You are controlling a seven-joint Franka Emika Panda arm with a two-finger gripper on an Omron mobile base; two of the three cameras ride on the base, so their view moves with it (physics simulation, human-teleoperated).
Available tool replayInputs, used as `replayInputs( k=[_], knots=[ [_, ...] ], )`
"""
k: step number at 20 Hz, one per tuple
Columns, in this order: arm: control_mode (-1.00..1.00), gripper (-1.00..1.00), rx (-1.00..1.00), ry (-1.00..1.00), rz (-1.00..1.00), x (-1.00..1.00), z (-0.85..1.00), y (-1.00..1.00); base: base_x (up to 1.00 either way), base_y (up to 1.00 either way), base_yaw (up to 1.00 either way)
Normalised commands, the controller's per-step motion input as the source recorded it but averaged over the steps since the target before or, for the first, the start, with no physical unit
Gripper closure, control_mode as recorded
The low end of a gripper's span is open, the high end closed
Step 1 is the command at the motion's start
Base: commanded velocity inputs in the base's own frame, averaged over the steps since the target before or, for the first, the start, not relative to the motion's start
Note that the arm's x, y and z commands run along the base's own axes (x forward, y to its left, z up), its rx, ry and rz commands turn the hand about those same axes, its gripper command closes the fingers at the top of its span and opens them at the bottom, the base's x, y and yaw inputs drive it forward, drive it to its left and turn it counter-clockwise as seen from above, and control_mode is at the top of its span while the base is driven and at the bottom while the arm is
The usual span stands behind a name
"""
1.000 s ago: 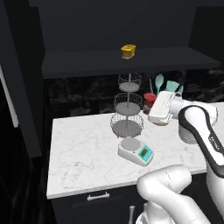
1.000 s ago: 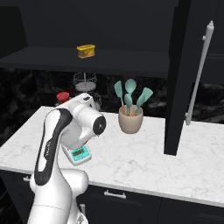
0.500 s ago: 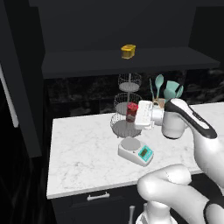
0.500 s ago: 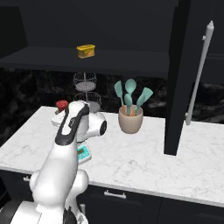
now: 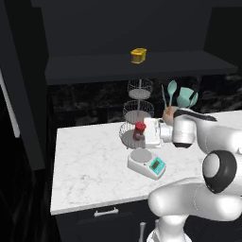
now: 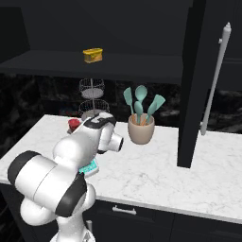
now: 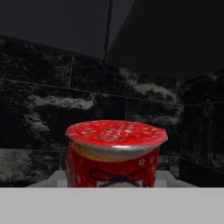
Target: Pick the yogurt and place it on the digital scale for weighing, and close the cabinet.
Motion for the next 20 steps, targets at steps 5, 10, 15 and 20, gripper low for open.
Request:
replayInputs(
  k=[5, 10, 15, 20],
  knots=[
    [-1.00, 1.00, 0.00, 0.00, 0.00, 0.14, -0.45, 0.01, 0.00, 0.00, 0.00],
    [-1.00, 1.00, -0.01, 0.00, 0.00, 0.03, -0.38, 0.04, 0.00, 0.00, 0.00],
    [-1.00, 1.00, -0.07, 0.03, -0.04, 0.00, -0.19, 0.03, 0.00, 0.00, 0.00],
    [-1.00, 1.00, -0.08, 0.09, -0.04, 0.04, -0.05, 0.11, 0.00, 0.00, 0.00]
  ],
)
